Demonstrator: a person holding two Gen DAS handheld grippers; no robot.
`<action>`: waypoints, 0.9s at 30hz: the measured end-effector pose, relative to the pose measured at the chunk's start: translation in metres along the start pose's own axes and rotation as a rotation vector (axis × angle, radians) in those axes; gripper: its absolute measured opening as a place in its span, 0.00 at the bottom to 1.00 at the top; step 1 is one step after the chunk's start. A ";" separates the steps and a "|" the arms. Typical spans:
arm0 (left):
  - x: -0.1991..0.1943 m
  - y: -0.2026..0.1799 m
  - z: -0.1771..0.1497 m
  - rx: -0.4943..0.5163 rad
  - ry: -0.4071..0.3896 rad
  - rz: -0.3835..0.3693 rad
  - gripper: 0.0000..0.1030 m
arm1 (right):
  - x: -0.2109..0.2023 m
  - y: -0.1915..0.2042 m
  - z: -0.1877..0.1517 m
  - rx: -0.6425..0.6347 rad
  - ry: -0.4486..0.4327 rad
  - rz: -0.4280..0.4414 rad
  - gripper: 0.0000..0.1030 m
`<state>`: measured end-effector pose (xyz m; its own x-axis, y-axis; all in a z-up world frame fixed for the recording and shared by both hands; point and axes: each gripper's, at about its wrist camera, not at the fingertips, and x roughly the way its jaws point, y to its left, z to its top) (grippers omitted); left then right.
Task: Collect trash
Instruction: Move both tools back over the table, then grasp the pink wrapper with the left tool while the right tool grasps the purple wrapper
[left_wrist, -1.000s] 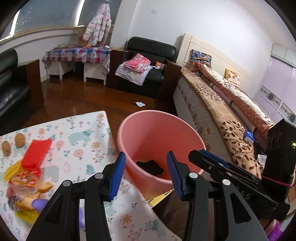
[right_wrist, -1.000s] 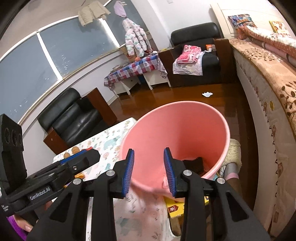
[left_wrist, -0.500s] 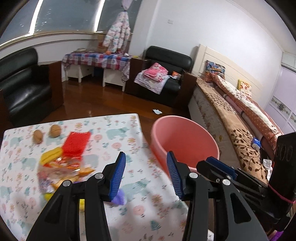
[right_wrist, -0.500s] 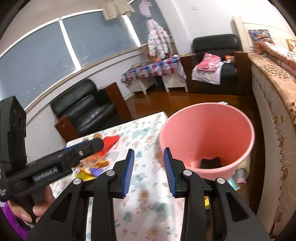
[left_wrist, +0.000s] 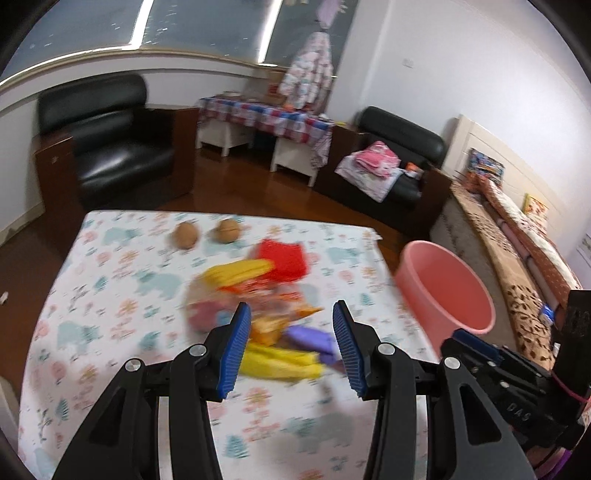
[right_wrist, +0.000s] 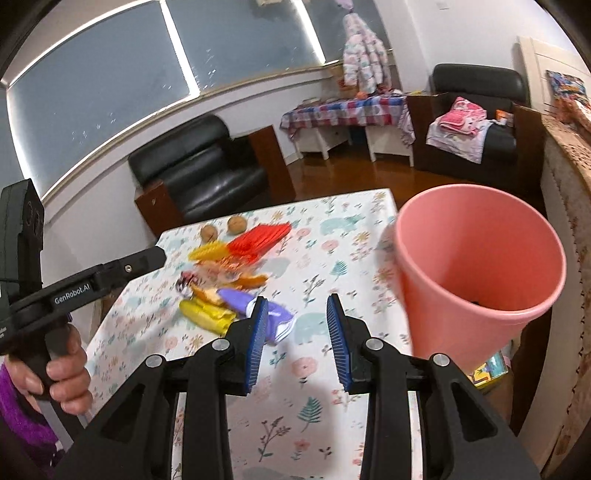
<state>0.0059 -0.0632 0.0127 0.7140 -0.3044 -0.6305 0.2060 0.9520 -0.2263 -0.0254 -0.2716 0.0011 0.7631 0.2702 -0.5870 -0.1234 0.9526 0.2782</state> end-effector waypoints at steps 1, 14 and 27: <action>-0.001 0.007 -0.003 -0.010 0.004 0.012 0.44 | 0.002 0.002 -0.001 -0.008 0.008 0.003 0.33; 0.019 0.038 -0.018 -0.107 0.079 0.040 0.44 | 0.027 0.023 -0.009 -0.061 0.078 0.047 0.33; 0.061 0.055 -0.013 -0.184 0.123 0.108 0.33 | 0.039 0.020 -0.012 -0.056 0.112 0.065 0.33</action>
<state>0.0517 -0.0294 -0.0478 0.6363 -0.2134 -0.7414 -0.0009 0.9608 -0.2773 -0.0054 -0.2407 -0.0255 0.6774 0.3429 -0.6508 -0.2082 0.9379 0.2775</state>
